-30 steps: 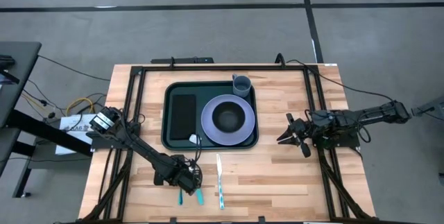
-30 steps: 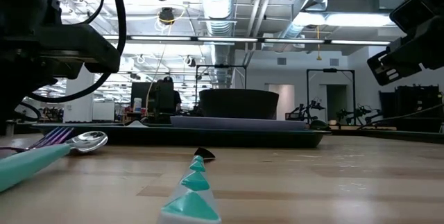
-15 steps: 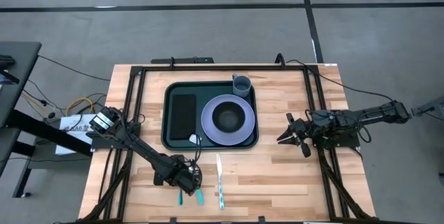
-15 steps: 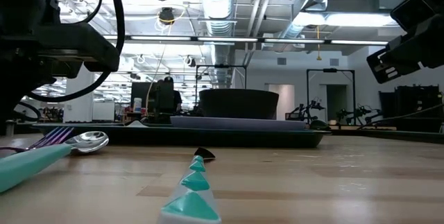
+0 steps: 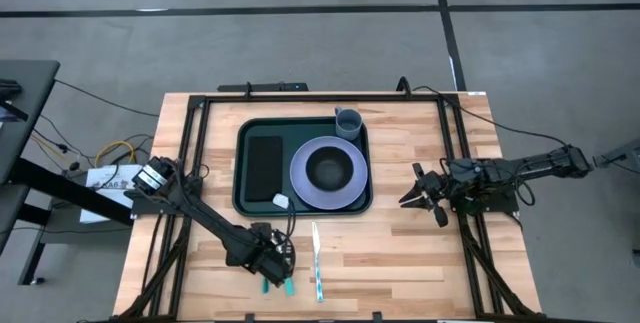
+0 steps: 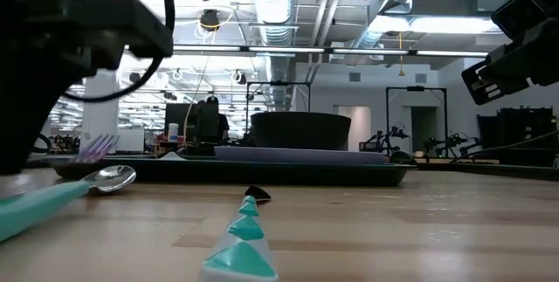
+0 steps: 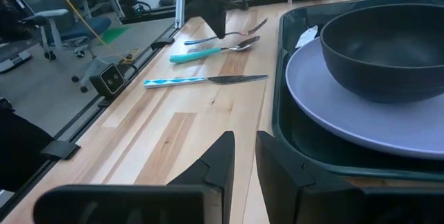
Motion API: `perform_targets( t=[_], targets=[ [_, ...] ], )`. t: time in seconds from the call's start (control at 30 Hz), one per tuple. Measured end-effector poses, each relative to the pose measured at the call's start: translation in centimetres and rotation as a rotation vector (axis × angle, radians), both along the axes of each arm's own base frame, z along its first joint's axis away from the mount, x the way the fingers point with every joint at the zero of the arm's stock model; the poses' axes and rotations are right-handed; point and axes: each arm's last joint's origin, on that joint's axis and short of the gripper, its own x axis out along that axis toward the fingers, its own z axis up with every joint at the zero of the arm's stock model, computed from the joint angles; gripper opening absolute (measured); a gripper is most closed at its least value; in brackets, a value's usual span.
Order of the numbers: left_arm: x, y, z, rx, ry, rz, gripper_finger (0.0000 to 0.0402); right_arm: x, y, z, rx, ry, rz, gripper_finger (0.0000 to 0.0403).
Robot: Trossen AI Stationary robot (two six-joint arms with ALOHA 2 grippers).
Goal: Set up tray
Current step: Put the violet fork on the black napkin
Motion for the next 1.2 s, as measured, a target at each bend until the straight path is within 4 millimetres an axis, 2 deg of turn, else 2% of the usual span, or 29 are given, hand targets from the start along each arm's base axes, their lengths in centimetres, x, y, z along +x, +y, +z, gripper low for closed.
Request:
perform_targets(
  t=[0.2, 0.43, 0.57, 0.7, 0.87, 1.2],
  targets=[
    [-0.3, 0.8, 2.9, 0.091, 0.023, 0.011, 0.0000, 0.0, 0.0, 0.0, 0.000, -0.002, 0.000, 0.0053],
    [-2.9, 3.1, 7.9, 0.220, -0.011, 0.027, 0.0000, 0.0, 0.0, 0.0, 0.001, -0.005, 0.000, 0.0053],
    [-4.1, 5.0, 10.0, 0.290, -0.034, 0.045, 0.0000, 0.0, 0.0, 0.0, 0.000, -0.005, 0.000, 0.0053],
    [-4.5, 7.4, 11.2, 0.308, -0.004, 0.027, 0.0000, 0.0, 0.0, 0.0, 0.000, -0.004, 0.000, 0.0053],
    [-4.1, 11.5, 12.1, 0.361, 0.067, -0.008, 0.0000, 0.0, 0.0, 0.0, 0.000, -0.004, 0.000, 0.0053],
    [-2.7, 20.6, 11.8, 0.339, 0.180, -0.121, 0.0000, 0.0, 0.0, 0.0, 0.000, -0.004, -0.001, 0.0053]
  ],
)
